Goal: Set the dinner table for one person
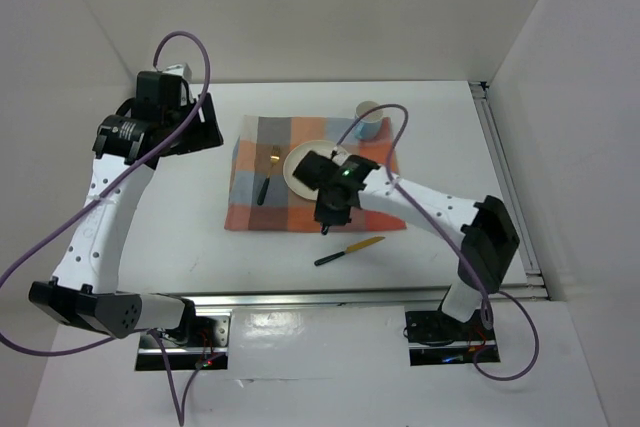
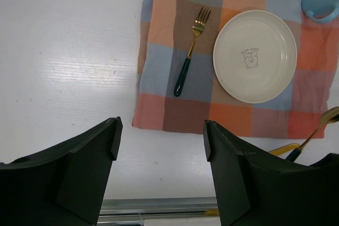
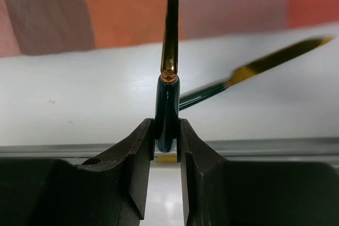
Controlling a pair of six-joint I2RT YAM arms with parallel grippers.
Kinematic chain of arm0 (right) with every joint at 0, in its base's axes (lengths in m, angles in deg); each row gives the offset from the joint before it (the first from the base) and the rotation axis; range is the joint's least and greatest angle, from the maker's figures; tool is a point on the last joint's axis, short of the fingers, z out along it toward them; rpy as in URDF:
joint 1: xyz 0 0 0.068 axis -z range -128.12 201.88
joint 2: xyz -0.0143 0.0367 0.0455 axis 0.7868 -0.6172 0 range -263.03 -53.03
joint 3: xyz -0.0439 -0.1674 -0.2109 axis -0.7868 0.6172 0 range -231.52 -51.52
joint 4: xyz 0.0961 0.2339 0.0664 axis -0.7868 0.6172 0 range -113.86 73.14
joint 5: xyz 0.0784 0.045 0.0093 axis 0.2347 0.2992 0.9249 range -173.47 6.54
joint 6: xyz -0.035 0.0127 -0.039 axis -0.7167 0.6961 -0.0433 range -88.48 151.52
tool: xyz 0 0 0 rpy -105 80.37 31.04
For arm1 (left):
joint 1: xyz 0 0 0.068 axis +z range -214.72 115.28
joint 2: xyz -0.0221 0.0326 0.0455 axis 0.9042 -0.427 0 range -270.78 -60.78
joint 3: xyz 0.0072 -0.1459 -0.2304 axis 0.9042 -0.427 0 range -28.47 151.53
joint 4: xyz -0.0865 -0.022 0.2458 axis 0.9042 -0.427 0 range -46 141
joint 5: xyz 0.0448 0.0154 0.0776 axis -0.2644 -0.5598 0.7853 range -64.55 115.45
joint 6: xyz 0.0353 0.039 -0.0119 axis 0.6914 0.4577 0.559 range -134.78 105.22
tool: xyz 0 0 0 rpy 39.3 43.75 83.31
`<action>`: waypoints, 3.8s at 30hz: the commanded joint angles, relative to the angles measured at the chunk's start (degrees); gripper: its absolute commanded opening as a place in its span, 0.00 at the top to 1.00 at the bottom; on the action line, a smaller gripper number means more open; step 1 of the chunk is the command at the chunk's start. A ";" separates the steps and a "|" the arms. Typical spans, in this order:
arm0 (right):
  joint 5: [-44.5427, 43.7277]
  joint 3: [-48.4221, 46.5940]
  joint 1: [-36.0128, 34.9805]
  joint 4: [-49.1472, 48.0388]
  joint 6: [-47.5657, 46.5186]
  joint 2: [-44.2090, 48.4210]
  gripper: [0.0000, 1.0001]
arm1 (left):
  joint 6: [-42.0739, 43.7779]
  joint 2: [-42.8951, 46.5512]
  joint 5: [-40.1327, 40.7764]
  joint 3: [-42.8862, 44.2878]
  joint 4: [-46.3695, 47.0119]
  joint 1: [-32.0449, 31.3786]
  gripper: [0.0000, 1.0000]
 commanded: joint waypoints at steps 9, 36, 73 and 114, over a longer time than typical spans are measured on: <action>2.66 1.79 20.16 -3.09 -39.44 1.17 0.94 | 1.64 -1.62 0.44 1.77 1.68 -0.11 0.20; 4.94 0.66 28.96 -16.80 -46.74 -13.42 0.81 | 1.64 -2.77 2.11 -0.43 2.39 -0.11 0.20; 14.78 19.91 7.51 -14.43 20.49 -1.29 0.29 | 1.11 -1.71 0.53 -3.16 2.92 -0.64 0.20; -1.68 0.38 24.28 -6.86 -44.62 -3.23 0.94 | 1.64 -2.33 1.59 -2.89 3.44 -1.69 0.20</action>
